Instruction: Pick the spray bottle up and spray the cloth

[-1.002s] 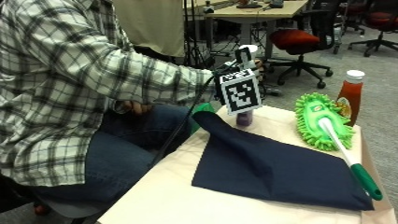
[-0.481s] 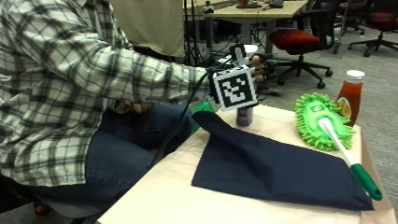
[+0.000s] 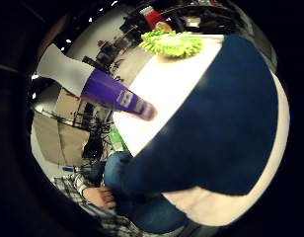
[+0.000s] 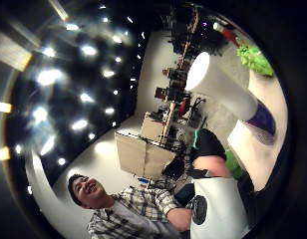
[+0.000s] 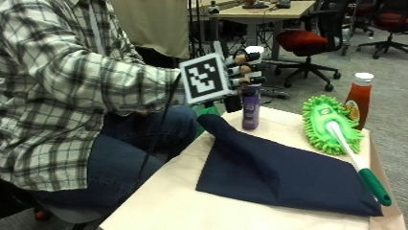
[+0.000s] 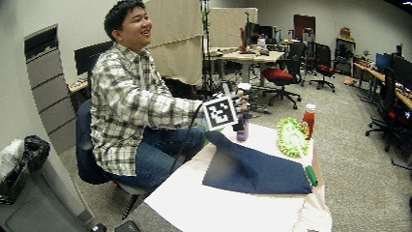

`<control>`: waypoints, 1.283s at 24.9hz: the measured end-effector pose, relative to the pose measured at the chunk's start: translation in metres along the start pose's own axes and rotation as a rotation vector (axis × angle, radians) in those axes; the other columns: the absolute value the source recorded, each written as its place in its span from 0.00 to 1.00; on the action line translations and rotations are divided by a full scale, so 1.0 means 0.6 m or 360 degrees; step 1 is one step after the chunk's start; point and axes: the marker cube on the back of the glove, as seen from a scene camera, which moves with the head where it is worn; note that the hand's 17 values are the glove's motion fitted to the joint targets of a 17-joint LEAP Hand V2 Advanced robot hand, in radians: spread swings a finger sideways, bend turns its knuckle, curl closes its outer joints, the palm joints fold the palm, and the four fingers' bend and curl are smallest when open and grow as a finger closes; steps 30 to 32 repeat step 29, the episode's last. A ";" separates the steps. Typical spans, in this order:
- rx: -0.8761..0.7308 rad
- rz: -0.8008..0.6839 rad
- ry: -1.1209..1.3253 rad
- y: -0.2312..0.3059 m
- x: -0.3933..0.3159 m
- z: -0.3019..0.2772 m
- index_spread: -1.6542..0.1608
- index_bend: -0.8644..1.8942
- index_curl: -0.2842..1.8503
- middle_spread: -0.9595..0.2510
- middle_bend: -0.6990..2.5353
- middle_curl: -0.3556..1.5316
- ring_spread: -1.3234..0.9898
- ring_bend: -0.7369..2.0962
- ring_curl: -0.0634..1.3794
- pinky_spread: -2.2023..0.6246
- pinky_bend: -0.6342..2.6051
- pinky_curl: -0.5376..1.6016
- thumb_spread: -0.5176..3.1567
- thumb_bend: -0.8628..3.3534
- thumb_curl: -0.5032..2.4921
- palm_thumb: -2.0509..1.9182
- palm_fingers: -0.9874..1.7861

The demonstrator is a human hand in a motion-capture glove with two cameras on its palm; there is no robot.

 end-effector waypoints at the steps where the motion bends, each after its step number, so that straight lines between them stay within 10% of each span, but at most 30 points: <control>1: 0.0038 0.0027 0.0046 0.016 -0.005 -0.012 0.70 0.37 0.26 0.70 0.28 0.40 0.57 0.35 0.30 0.84 0.26 0.42 0.37 0.19 0.38 0.72 0.39; 18: 0.0201 0.0616 0.1478 0.462 -0.038 -0.163 0.72 0.43 0.30 0.72 0.27 0.38 0.61 0.31 0.25 0.85 0.25 0.40 0.41 0.20 0.37 0.72 0.41; 32: -0.0018 0.0797 0.1592 0.696 0.007 -0.065 0.73 0.43 0.31 0.73 0.28 0.38 0.63 0.32 0.22 0.85 0.25 0.40 0.41 0.20 0.37 0.73 0.41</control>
